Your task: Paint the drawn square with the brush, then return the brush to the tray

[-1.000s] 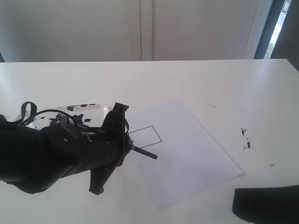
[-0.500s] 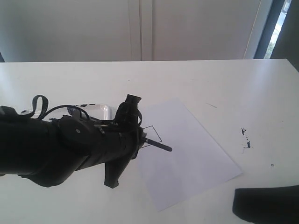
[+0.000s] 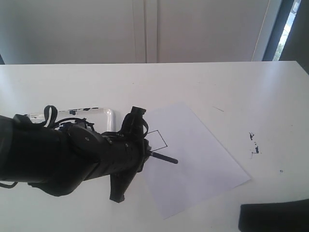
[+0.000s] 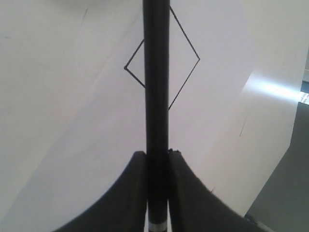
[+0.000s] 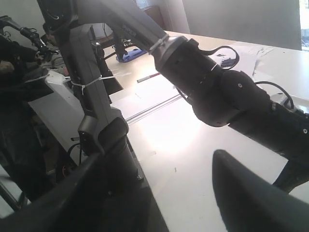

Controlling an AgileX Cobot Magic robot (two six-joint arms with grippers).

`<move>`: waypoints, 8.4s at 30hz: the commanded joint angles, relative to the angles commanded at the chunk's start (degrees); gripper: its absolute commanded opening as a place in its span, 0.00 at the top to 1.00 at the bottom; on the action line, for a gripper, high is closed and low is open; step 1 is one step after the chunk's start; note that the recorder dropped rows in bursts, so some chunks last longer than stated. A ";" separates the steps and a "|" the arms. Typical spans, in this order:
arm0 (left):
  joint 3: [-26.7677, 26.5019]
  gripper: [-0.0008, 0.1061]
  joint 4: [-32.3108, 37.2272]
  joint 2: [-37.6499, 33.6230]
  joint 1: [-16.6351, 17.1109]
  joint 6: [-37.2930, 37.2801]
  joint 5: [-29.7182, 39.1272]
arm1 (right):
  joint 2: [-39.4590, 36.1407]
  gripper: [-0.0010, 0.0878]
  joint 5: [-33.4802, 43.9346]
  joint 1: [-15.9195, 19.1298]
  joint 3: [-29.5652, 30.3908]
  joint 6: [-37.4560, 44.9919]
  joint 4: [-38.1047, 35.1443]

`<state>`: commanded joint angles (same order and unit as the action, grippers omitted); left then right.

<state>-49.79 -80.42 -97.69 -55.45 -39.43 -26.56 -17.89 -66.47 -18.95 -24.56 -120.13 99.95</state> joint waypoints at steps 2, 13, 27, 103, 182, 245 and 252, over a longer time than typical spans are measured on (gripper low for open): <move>0.00 0.99 0.00 0.00 0.00 0.12 -0.13 | 0.00 0.31 -0.59 0.00 0.00 0.00 0.00; 0.00 0.50 0.93 0.00 0.00 0.89 -0.90 | 0.00 0.31 -0.82 0.00 0.00 0.00 0.00; 0.00 0.40 1.64 3.64 0.00 3.55 -5.22 | 0.00 0.31 -0.91 0.00 0.00 0.00 0.00; 5.81 0.99 -16.69 34.10 53.45 160.54 27.06 | -36.58 0.31 9.69 0.00 -4.98 26.62 0.00; 31.09 0.99 34.89 73.05 54.18 86.10 54.35 | -70.54 0.31 9.97 -3.06 -24.55 28.92 0.00; 31.09 0.99 39.47 73.05 54.18 85.88 53.98 | -63.49 0.99 30.45 -5.07 -25.18 45.77 0.00; 31.09 0.99 39.47 73.05 54.18 85.88 53.98 | -63.38 0.99 31.72 -5.07 -25.18 37.21 0.00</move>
<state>-18.70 -40.95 -24.64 -1.27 46.45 27.42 -81.27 -34.74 -24.02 -49.74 -82.92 99.95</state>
